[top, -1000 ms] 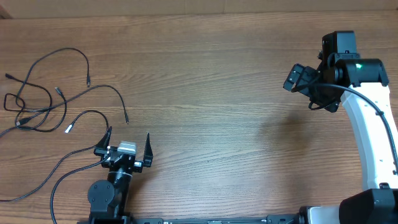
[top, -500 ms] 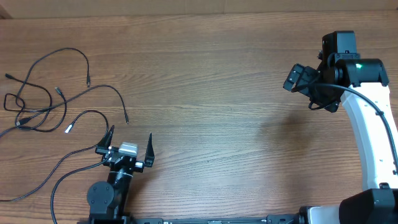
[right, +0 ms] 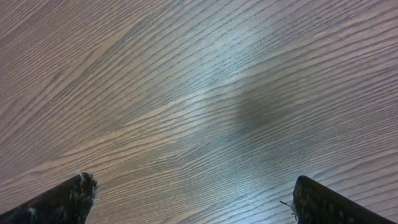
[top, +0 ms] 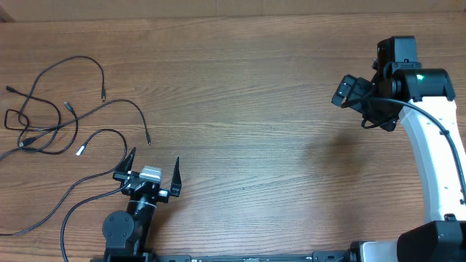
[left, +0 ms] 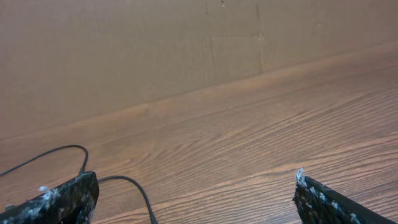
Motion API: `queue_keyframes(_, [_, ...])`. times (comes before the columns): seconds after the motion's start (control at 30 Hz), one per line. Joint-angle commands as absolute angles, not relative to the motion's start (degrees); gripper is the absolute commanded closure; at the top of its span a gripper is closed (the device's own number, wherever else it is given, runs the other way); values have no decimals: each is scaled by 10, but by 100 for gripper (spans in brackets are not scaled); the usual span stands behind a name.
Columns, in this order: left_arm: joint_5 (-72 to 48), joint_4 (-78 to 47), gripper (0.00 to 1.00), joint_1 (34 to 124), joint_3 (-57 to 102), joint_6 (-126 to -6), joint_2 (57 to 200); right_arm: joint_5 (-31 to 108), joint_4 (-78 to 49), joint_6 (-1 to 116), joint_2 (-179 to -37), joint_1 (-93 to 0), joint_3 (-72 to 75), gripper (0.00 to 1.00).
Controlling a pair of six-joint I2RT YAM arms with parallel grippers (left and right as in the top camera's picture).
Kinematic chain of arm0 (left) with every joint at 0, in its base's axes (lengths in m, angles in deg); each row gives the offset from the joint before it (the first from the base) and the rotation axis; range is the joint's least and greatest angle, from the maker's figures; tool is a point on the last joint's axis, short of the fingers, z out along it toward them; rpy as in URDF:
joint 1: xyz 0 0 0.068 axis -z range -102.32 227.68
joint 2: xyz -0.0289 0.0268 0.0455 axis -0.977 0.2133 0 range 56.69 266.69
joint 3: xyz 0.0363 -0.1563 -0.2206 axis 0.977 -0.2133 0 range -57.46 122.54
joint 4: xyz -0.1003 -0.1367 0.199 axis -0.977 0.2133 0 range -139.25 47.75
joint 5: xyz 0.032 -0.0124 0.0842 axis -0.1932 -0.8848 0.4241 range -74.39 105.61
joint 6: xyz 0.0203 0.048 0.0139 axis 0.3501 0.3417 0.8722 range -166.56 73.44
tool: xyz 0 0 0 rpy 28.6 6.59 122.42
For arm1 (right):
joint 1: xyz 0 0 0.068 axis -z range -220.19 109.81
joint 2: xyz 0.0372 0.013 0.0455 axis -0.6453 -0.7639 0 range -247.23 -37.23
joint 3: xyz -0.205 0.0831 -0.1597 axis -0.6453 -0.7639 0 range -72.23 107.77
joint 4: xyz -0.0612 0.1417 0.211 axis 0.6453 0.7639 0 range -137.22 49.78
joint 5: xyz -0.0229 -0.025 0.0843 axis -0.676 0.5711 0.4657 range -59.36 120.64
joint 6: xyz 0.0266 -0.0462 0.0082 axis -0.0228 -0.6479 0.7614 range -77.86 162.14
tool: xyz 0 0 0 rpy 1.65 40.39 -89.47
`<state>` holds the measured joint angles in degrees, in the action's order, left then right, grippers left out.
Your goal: Untangle cables
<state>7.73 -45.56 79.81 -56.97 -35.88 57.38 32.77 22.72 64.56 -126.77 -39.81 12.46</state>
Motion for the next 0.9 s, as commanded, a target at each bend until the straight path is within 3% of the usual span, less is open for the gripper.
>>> queue_keyframes(0.0, [86, -451, 0, 796, -572, -372, 568, 329, 225, 642, -1267, -396, 122, 0])
queue_keyframes(0.87, [81, -454, 0, 810, -572, -380, 569, 329, 225, 642, -1267, -396, 122, 0])
